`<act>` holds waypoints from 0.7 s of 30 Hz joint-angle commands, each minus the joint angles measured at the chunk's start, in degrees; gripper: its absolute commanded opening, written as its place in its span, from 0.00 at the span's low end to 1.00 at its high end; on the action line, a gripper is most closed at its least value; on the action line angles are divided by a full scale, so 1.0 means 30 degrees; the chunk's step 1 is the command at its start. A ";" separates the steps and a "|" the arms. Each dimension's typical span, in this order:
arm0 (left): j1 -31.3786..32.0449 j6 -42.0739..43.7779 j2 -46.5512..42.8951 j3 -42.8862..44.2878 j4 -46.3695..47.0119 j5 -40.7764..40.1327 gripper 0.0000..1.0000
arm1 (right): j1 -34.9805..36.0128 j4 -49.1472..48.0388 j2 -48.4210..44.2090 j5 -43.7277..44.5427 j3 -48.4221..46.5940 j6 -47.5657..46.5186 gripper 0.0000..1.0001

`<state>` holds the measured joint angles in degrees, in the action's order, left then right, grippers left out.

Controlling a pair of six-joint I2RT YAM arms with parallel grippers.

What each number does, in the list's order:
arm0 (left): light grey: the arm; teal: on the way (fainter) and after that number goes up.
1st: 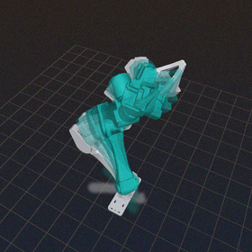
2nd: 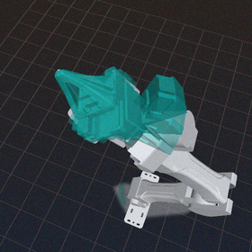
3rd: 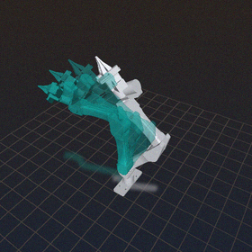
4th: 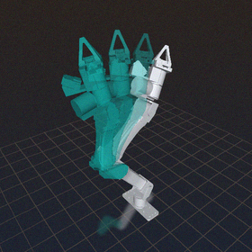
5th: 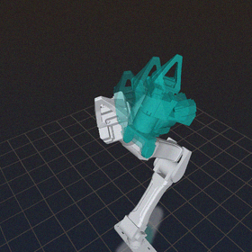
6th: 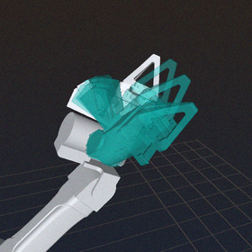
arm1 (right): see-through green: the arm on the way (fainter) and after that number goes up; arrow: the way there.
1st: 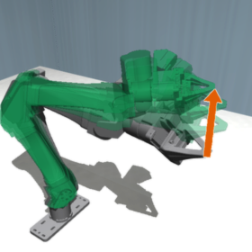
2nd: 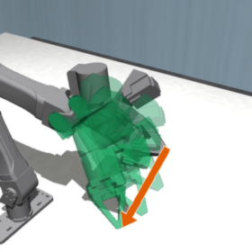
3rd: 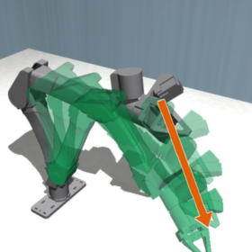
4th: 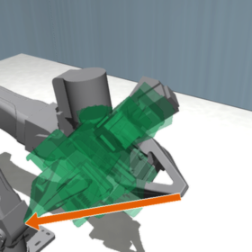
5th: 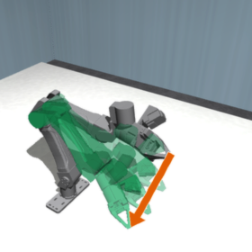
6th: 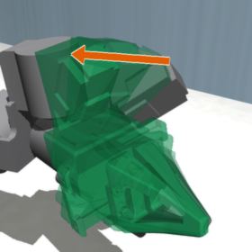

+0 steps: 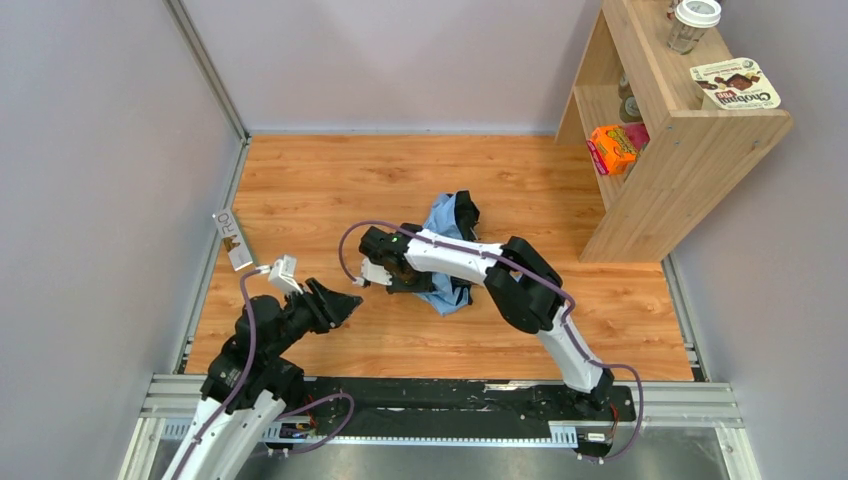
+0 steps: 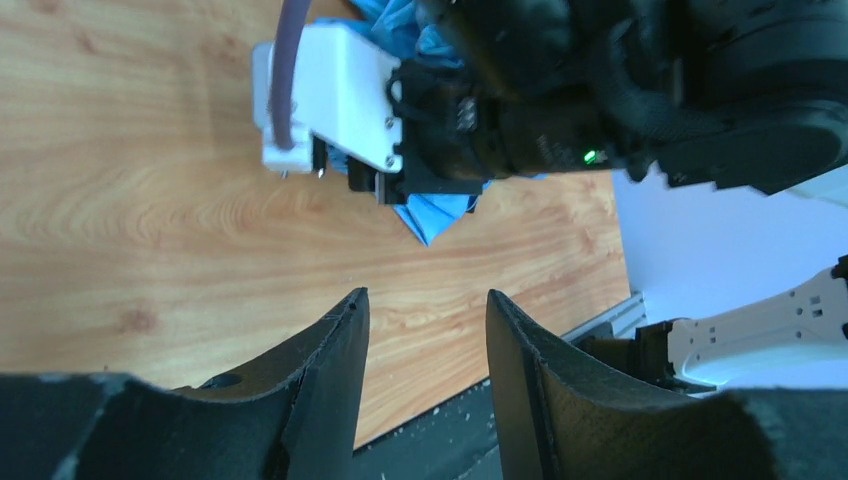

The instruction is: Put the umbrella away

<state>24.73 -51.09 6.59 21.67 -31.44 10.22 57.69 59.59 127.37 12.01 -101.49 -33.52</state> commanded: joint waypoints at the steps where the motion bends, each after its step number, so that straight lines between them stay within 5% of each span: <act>1: 0.0018 -0.1396 0.0642 0.0071 -0.1089 0.0667 0.54 | -0.0625 0.1461 0.0811 -0.6745 -0.1440 0.0684 0.00; 8: 0.0018 -0.4087 0.1143 -0.1095 -0.0774 -0.0418 0.48 | -0.2646 0.2781 0.2600 -1.2786 -0.2234 0.0392 0.01; 15: 0.0018 -0.8981 0.7690 -0.4292 0.8504 0.1747 0.65 | -0.3760 0.2197 0.2572 -1.5924 -0.1296 -0.0281 0.02; 21: 0.0076 -1.0884 1.3970 -0.5173 1.7418 0.0876 0.73 | -0.4465 0.1993 0.2631 -1.7391 -0.1151 -0.0634 0.01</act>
<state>24.73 -76.51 41.71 6.35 -2.26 13.47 44.51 67.35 131.39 -30.30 -107.18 -33.85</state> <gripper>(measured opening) 0.730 0.268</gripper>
